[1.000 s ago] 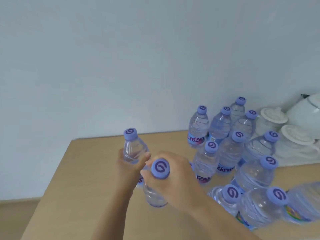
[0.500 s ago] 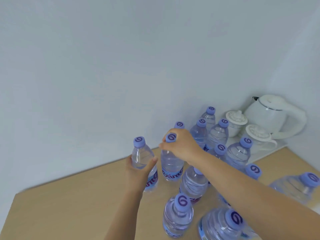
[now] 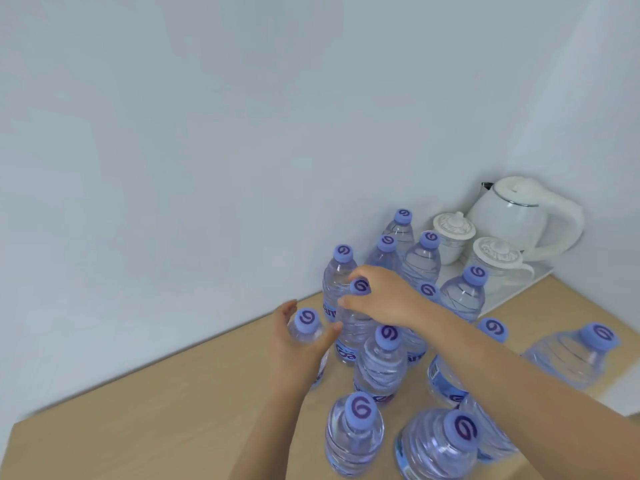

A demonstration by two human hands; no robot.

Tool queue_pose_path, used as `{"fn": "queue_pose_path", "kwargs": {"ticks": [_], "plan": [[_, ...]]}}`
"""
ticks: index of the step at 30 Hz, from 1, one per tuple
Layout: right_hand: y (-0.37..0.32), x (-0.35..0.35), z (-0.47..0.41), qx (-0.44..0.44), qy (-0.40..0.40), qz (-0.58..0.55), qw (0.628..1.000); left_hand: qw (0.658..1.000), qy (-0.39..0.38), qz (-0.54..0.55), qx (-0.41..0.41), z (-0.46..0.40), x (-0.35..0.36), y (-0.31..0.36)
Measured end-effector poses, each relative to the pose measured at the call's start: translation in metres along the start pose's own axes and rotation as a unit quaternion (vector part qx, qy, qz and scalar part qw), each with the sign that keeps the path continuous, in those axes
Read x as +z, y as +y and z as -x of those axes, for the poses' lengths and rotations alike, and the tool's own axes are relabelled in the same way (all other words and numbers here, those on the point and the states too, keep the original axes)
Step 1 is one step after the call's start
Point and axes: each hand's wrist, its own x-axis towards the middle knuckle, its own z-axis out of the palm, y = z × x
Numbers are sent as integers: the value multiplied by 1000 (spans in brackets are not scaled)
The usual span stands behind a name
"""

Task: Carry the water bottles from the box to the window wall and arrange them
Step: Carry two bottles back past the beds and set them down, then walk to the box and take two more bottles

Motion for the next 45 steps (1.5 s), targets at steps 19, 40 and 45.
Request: {"fn": "queue_pose_path", "kwargs": {"ticks": [19,40,45], "plan": [[131,-69,213,-14,249,-108,962,909,-158,-243,298,141,112,115],[434,-137,511,356,194,16,914,696,-500,-395,332,388,469,61],[500,-176,510,378,212,13,901,662,-536,-397,341,392,561,66]]}}
